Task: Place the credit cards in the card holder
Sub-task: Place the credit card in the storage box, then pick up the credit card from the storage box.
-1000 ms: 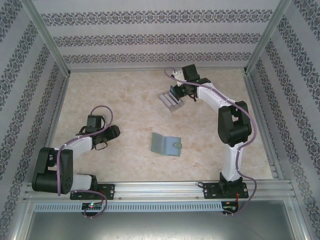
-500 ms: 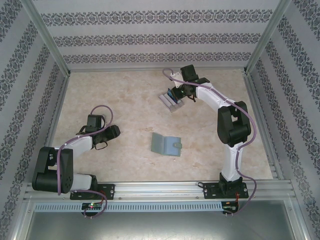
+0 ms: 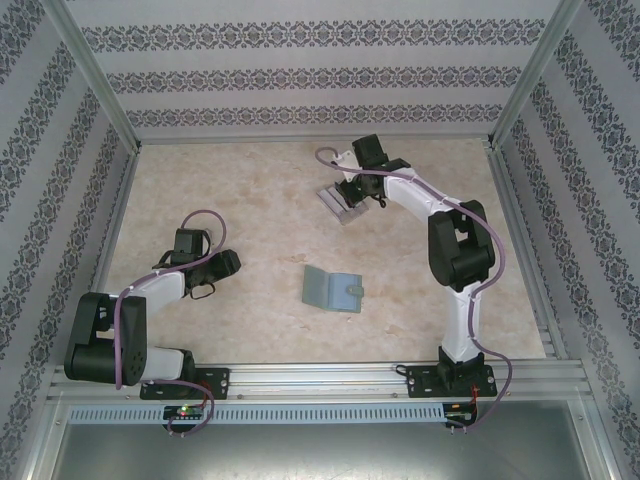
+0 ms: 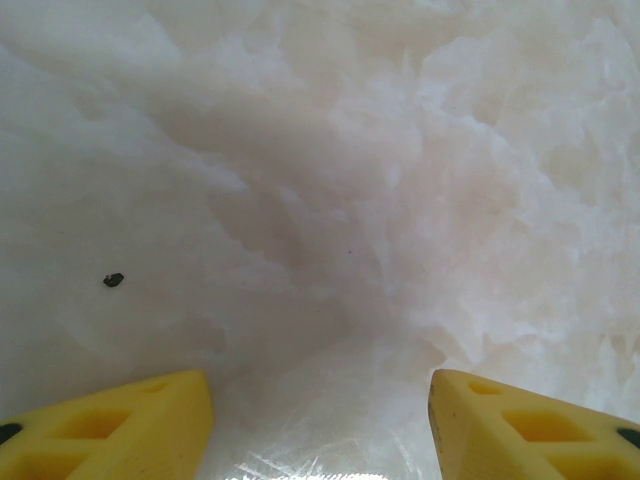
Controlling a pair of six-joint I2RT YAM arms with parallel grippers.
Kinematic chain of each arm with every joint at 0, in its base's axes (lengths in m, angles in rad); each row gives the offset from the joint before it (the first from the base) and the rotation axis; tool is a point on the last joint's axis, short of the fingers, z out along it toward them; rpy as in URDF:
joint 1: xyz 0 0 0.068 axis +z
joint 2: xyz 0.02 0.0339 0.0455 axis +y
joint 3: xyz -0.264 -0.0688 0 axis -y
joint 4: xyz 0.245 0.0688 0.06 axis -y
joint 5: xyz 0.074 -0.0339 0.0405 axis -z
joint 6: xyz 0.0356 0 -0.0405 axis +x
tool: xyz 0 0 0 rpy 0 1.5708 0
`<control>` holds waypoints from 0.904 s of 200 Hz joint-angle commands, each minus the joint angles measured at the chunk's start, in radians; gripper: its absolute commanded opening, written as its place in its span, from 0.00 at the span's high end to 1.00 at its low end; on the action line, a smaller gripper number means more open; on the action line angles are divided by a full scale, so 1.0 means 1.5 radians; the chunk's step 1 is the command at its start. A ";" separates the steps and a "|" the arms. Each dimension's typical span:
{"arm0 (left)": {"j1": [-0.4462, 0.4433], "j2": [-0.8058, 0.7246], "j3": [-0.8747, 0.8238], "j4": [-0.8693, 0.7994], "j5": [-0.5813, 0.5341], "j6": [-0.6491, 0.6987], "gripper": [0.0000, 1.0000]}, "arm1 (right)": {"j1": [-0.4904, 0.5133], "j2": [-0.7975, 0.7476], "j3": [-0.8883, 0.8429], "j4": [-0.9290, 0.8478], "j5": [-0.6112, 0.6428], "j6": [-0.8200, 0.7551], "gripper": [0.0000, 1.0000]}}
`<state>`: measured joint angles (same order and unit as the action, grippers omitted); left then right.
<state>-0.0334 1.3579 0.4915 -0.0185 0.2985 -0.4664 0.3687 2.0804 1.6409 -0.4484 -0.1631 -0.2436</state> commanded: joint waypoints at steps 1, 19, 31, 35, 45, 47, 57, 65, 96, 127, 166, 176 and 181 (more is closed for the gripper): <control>-0.006 0.030 0.001 -0.006 0.002 0.021 0.38 | 0.014 0.019 0.010 -0.039 0.025 -0.027 0.94; -0.006 0.031 0.001 -0.007 0.002 0.022 0.38 | 0.021 0.022 0.013 -0.041 0.047 -0.031 0.82; -0.006 0.031 0.001 -0.006 0.001 0.022 0.38 | 0.022 0.019 0.015 -0.044 0.038 -0.023 0.80; -0.006 0.031 0.002 -0.007 0.002 0.022 0.38 | 0.021 0.017 0.015 -0.044 0.033 -0.020 0.79; -0.006 0.032 0.003 -0.008 0.003 0.022 0.38 | 0.021 0.010 0.015 -0.043 0.020 -0.012 0.76; -0.007 0.033 0.003 -0.008 0.003 0.023 0.38 | 0.021 0.009 0.015 -0.043 0.018 -0.011 0.75; -0.006 0.033 0.004 -0.009 0.003 0.023 0.38 | 0.021 0.001 0.015 -0.044 0.009 -0.005 0.73; -0.006 0.034 0.004 -0.009 0.003 0.023 0.38 | 0.021 -0.006 0.017 -0.045 0.003 -0.001 0.72; -0.006 0.034 0.005 -0.010 0.004 0.023 0.38 | 0.018 -0.032 0.018 -0.049 -0.029 0.016 0.68; -0.006 0.034 0.004 -0.010 0.004 0.023 0.38 | 0.007 -0.031 0.031 -0.057 -0.081 0.043 0.76; -0.006 0.034 0.004 -0.010 0.004 0.024 0.38 | 0.008 -0.035 0.028 -0.068 -0.127 0.045 0.70; -0.006 0.034 0.004 -0.010 0.004 0.024 0.38 | 0.014 -0.040 0.026 -0.073 -0.137 0.037 0.65; -0.006 0.034 0.005 -0.010 0.005 0.024 0.38 | 0.018 -0.043 0.024 -0.076 -0.138 0.032 0.61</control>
<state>-0.0334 1.3636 0.4980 -0.0238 0.3019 -0.4583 0.3820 2.0686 1.6623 -0.5213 -0.2970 -0.1852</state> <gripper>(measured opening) 0.618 0.321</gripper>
